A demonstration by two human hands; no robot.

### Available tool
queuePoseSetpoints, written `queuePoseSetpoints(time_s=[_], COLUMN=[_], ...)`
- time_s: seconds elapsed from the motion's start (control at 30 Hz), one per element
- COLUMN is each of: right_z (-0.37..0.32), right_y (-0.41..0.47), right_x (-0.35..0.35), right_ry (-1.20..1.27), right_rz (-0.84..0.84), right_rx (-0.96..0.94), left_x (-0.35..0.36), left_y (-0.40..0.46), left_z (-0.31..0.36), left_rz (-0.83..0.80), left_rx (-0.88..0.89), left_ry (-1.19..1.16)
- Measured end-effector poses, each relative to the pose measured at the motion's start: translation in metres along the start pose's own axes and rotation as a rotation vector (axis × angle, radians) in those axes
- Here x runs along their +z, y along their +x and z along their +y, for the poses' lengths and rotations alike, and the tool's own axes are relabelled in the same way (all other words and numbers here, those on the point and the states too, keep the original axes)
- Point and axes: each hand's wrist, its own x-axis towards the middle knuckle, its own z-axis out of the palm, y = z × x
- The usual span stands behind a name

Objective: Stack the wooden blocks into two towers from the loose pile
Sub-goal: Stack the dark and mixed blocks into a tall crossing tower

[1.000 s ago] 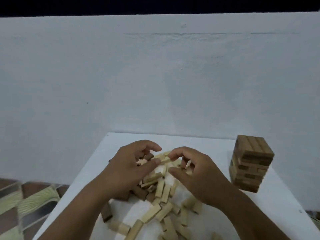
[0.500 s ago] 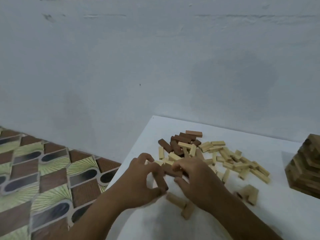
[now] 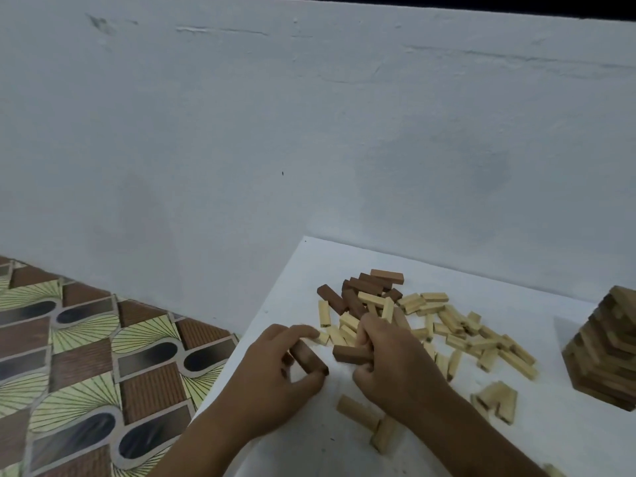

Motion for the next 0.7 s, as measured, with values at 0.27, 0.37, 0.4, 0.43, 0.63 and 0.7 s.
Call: queuePoseSetpoints(time_s=[0.27,0.37,0.4,0.43,0.63,0.7], right_z=[0.021,0.023,0.022,0.020,0.019,0.020], right_y=[-0.005,-0.005,-0.005,-0.006,-0.001,0.000], right_x=[-0.025,-0.037,-0.040,-0.043,-0.021,-0.010], right_ry=[-0.142,-0.227,-0.205,-0.198,-0.379,-0.397], right_rz=[0.082,0.076,0.065,0.059,0.082,0.057], right_rx=[0.019,0.065,0.070,0.062,0.051,0.054], left_x=[0.007,0.007,0.008,0.008,0.011,0.011], left_y=[0.007,0.010,0.010,0.010,0.012,0.013], left_z=[0.010,0.019,0.023,0.026,0.041,0.044], left_rz=[0.029,0.027,0.026,0.026,0.043,0.044], left_rx=[-0.018,-0.004,-0.002,0.001,0.007,0.008], left_ry=[-0.061,-0.084,-0.104,-0.121,-0.169,-0.182])
